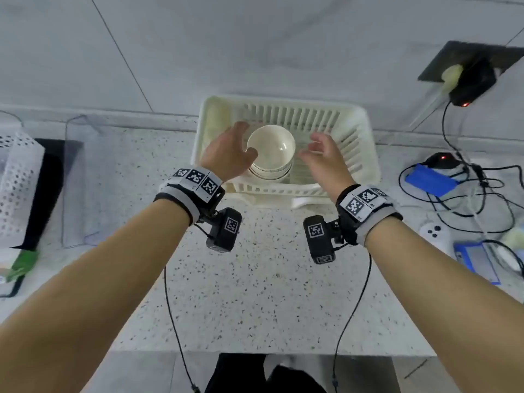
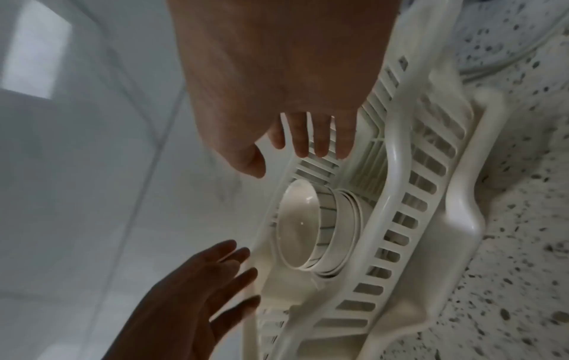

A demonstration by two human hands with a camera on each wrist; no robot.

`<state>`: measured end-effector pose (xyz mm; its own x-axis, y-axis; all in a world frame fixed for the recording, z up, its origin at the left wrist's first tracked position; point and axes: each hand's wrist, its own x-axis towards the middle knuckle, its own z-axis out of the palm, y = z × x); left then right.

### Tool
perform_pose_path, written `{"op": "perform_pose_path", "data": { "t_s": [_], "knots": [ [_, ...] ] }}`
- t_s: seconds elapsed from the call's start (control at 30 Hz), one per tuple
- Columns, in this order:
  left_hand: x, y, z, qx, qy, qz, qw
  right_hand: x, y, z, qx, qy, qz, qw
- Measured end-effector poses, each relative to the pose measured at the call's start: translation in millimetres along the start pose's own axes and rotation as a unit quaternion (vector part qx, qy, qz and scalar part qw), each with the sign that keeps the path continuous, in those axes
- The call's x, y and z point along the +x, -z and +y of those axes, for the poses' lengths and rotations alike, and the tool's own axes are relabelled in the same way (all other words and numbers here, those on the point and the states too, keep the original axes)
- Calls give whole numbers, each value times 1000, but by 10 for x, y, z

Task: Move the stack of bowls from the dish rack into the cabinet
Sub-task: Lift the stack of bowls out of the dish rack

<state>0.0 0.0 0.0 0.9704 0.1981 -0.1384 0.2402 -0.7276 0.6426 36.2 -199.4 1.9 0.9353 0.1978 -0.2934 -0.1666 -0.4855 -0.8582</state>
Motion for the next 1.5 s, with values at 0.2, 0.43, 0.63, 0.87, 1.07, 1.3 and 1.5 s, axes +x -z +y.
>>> {"op": "perform_pose_path", "data": {
  "t_s": [0.2,0.43,0.63,0.87,1.07,1.3,1.5],
  "knots": [
    [442,-154,-88,18,95,-98,990,543,-195,36,10,-99,-29,995],
    [690,-265,-105,-67,161,-187,967,812,-437,41,70,-178,-79,978],
    [778,-333,-143,-123,212,-195,950,830,-500,110,193,-259,-87,942],
    [784,-282,-150,-210,205,-180,939,774,-469,85,229,-240,-63,941],
    [547,-46,142,-304,154,-157,927,578,-217,-98,283,-183,-42,940],
    [-141,146,595,-324,104,-120,933,-115,115,-288,271,-124,-43,954],
    [-1128,28,892,-330,90,-89,935,-1040,385,-128,252,-89,-60,962]
  ]
}}
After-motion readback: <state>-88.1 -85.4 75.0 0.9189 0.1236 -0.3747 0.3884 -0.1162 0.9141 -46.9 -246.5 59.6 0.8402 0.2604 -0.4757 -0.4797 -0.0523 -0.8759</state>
